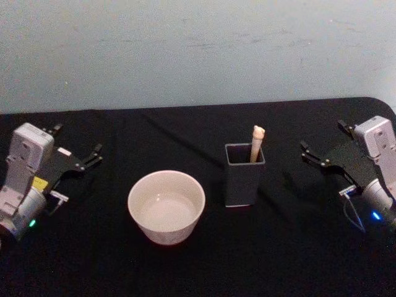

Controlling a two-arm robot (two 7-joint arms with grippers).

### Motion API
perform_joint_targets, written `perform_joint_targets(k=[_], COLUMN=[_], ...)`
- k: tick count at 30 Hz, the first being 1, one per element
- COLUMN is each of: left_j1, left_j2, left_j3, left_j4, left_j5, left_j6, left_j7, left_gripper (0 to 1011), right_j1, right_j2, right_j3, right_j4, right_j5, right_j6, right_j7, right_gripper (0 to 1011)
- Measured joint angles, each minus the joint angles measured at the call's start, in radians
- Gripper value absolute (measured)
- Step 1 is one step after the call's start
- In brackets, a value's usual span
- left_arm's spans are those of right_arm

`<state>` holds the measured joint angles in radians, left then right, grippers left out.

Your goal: Pick up the stirring spoon with one hand, stir inside the cup, then place it back in its original position.

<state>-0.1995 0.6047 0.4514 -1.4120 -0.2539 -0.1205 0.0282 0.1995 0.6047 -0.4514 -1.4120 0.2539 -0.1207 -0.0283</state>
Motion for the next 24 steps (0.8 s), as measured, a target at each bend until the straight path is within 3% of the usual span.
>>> perform_joint_targets(k=[24], left_j1=[0.0], left_j2=[0.0], left_j3=[0.0], left_j4=[0.0], left_j5=[0.0], left_j6=[0.0], left_j7=[0.0], left_gripper=[1002], right_j1=[0.0], right_j2=[0.0], right_j3=[0.0], right_j4=[0.0], right_j5=[0.0], right_j6=[0.0], right_j7=[0.0], right_gripper=[1002])
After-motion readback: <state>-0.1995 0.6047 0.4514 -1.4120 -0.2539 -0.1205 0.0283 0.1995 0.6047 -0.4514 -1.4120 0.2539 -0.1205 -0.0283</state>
